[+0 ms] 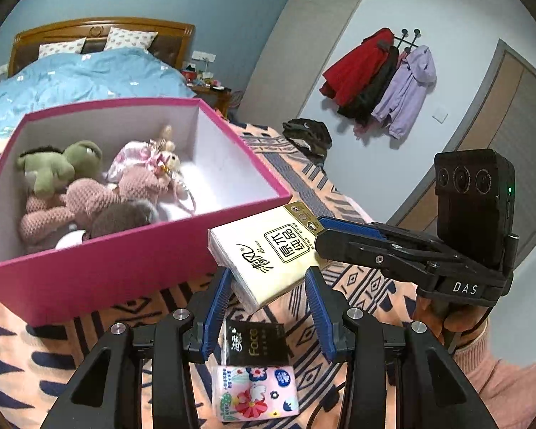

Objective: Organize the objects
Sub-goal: 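Carry the cream tissue pack into the magenta box and release it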

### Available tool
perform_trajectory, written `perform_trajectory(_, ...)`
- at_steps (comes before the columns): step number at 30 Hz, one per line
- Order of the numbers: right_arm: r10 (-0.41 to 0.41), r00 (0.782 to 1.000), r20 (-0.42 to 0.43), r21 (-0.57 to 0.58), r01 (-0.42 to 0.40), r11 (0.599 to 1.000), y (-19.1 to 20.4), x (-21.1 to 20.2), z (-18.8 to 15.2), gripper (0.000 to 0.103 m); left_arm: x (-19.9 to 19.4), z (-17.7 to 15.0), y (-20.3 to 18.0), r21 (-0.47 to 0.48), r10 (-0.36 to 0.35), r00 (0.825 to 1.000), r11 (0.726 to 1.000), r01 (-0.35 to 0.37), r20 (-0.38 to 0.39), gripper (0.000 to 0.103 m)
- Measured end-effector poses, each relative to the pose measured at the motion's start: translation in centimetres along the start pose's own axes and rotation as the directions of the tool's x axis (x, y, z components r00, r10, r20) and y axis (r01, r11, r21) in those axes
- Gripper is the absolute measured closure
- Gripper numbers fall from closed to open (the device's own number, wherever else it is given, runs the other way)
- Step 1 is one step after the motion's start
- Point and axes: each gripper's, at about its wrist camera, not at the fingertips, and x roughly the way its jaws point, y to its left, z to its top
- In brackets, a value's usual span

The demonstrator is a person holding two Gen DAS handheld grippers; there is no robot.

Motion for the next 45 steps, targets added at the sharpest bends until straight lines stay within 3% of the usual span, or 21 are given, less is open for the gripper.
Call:
perform_trajectory(19, -0.001, 0.998, 0.059, -0.029, 0.003, 1.000, -0.2, -0.2, 3.5, 0.069, -1.0, 3.6, -0.7, 0.060, 0.050, 0.997, 0.997, -0.053, 0.054, 0.060)
perform_trajectory(27, 0.029, 0.998, 0.057, -0.002, -0.029, 1.000, -1.4, 0.8, 5.0, 0.069, 0.3, 5.3, 0.4, 0.048, 0.087, 0.996, 0.995, -0.089, 0.037, 0.060)
perform_trajectory(45, -0.016, 1.000, 0.005, 0.037, 0.015, 0.999, -3.9, 4.1, 6.1, 0.069, 4.3, 7.0, 3.5, -0.018, 0.114, 0.993, 0.993, -0.114, -0.041, 0.060)
